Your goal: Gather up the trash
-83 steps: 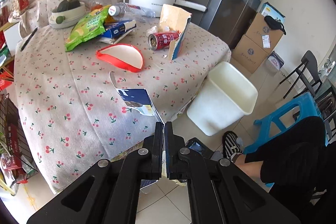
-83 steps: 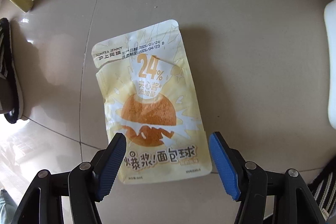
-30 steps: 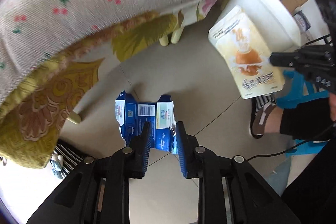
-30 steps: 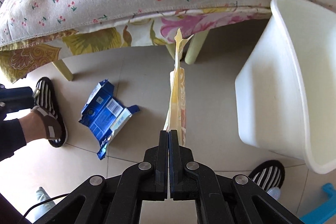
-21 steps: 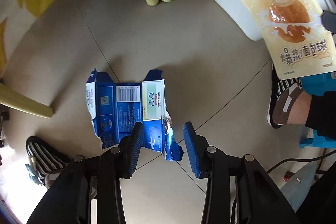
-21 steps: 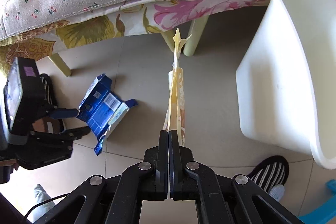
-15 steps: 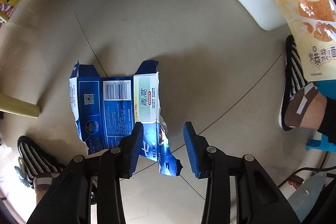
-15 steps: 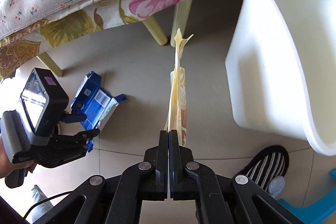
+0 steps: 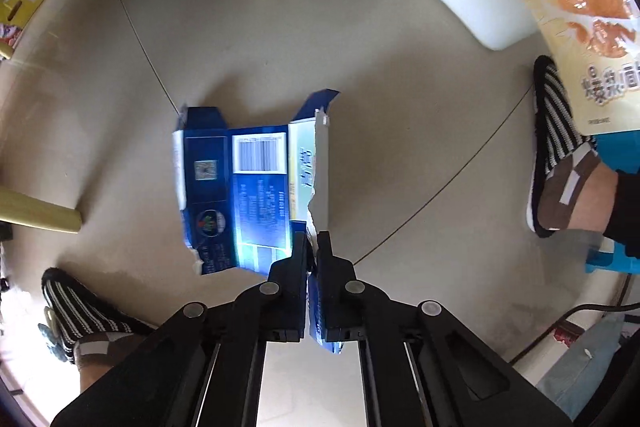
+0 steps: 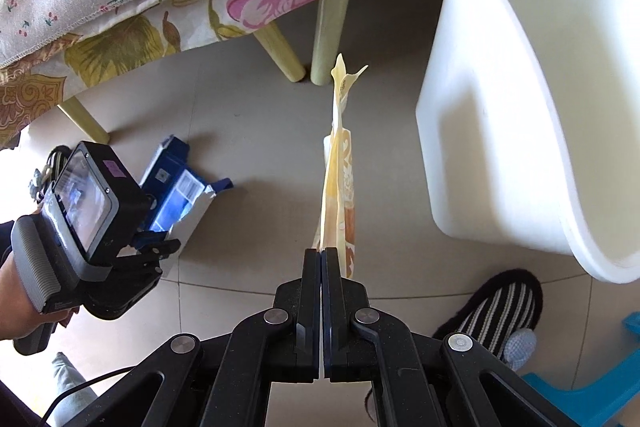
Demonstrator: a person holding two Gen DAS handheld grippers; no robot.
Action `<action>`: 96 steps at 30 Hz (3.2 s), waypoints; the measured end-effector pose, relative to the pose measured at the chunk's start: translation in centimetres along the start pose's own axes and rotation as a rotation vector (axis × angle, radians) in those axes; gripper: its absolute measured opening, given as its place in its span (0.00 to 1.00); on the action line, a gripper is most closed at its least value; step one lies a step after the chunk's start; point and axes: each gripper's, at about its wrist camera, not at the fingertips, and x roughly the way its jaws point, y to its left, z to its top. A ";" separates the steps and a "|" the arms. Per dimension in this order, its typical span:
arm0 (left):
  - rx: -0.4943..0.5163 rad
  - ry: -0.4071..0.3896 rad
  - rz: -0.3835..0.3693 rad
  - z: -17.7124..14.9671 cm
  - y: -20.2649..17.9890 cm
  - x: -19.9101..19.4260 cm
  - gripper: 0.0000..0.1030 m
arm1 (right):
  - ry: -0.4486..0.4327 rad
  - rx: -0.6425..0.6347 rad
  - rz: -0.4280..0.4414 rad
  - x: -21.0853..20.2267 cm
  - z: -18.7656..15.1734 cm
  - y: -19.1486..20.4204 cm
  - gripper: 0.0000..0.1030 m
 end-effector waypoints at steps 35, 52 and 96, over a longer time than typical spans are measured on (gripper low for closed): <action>0.218 -0.587 -0.528 10.2 -17.3 -32.6 0.03 | -0.446 0.317 -0.186 -21.3 2.4 -14.5 0.00; 0.099 -0.423 -0.407 17.6 -17.2 -23.7 0.29 | -0.365 0.368 -0.207 -19.1 2.6 -17.9 0.00; -0.516 -0.499 0.067 10.5 15.3 -30.9 1.00 | -0.463 0.212 -0.043 -16.8 21.1 1.5 0.95</action>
